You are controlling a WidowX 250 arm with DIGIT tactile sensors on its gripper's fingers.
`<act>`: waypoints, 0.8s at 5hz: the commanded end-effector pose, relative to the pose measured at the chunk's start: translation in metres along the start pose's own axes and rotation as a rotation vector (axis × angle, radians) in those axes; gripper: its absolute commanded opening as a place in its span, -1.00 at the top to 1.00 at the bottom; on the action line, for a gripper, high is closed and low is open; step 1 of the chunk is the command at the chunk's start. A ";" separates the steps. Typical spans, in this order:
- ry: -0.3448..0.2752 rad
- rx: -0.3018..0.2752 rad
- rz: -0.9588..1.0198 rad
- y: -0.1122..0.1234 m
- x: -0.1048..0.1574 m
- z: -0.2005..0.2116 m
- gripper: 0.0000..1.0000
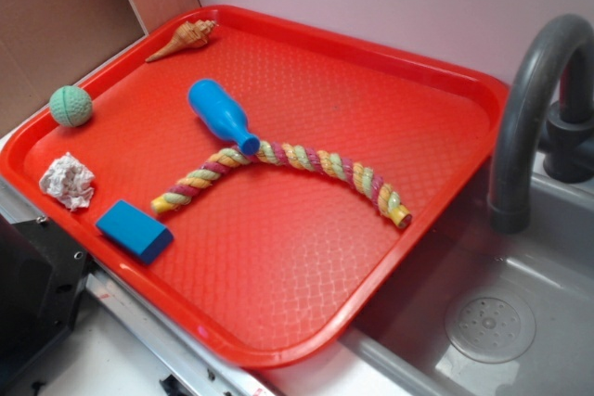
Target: Grab the blue bottle.
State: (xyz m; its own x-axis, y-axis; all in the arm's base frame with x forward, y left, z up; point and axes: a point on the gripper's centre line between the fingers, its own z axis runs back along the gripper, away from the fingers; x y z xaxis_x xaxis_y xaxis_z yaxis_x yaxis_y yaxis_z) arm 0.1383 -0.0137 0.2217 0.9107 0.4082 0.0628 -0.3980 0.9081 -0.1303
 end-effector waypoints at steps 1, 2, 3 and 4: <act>-0.143 -0.008 0.481 0.008 0.034 -0.027 -1.00; -0.109 -0.025 0.744 0.018 0.053 -0.049 -1.00; -0.085 0.020 0.917 0.019 0.066 -0.075 -1.00; -0.094 0.056 0.963 0.016 0.083 -0.105 -1.00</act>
State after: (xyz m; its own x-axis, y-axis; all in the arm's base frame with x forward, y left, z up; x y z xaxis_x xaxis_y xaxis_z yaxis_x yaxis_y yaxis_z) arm 0.2219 0.0197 0.1140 0.1899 0.9814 0.0275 -0.9772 0.1916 -0.0909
